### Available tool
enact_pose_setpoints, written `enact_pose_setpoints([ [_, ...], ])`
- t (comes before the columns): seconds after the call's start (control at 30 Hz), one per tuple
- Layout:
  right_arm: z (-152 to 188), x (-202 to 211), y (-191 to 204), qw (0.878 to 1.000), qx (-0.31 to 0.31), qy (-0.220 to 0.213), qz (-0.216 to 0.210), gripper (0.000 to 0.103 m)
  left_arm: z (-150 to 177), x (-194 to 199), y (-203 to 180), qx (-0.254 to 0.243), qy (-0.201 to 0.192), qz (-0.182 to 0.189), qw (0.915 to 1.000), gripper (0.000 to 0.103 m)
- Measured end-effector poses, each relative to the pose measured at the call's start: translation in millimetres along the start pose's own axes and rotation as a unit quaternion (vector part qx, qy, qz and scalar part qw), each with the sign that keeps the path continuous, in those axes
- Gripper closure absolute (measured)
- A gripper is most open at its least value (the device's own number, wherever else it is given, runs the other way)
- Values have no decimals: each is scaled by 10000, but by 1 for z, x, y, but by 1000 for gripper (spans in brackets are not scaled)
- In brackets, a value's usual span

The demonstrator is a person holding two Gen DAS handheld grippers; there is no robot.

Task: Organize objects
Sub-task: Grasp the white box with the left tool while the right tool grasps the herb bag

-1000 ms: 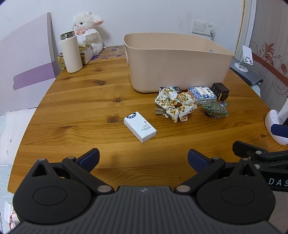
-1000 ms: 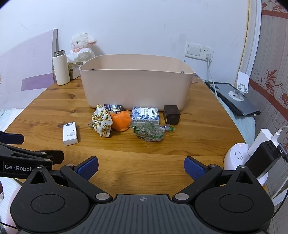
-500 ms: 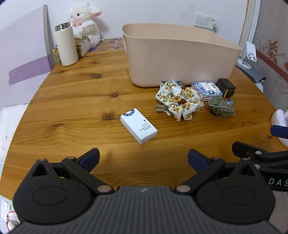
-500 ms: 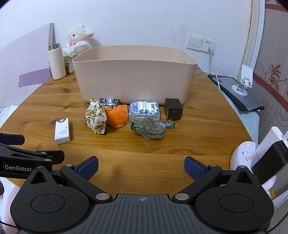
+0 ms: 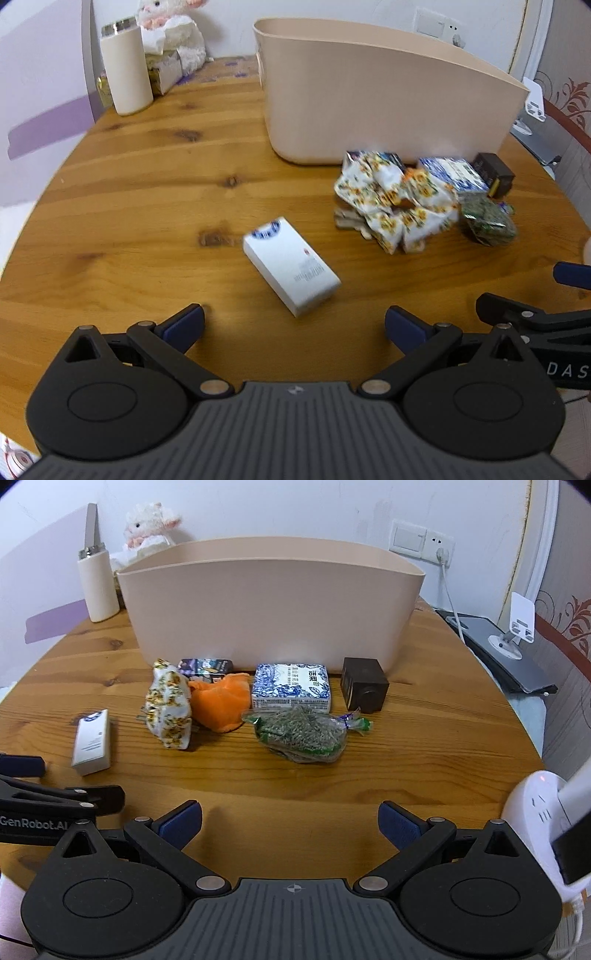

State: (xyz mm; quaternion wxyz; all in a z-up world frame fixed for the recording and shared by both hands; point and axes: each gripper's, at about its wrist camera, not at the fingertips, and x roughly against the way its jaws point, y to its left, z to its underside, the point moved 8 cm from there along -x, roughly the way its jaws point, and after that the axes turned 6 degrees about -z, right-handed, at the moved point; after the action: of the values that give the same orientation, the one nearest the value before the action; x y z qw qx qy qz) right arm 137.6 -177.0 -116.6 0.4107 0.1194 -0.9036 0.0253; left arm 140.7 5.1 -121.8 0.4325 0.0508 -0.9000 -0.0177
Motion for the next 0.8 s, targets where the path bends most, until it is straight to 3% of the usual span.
enact_pose_setpoints([
  [0.37, -22, -32, -7, 9998, 116, -138, 97, 0, -20, -19, 2, -17, -104, -88, 9999, 0],
  [0.5, -27, -37, -8, 9997, 66, -249, 12, 7, -22, -20, 2, -40, -117, -63, 9999, 0],
  [0.67, -36, -41, -8, 9991, 36, -419, -66, 30, -26, -14, 1, -113, -247, 17, 9996, 26],
  [0.73, -38, -41, -7, 9988, 5, -460, -179, 42, -27, -12, -2, -178, -295, 94, 9994, 42],
  [0.77, -38, -41, -7, 9988, 8, -469, -162, 42, -27, -10, -3, -190, -331, 117, 9992, 48],
  [0.8, -38, -40, -6, 9987, 49, -486, -145, 43, -27, -9, -4, -205, -365, 144, 9990, 60],
])
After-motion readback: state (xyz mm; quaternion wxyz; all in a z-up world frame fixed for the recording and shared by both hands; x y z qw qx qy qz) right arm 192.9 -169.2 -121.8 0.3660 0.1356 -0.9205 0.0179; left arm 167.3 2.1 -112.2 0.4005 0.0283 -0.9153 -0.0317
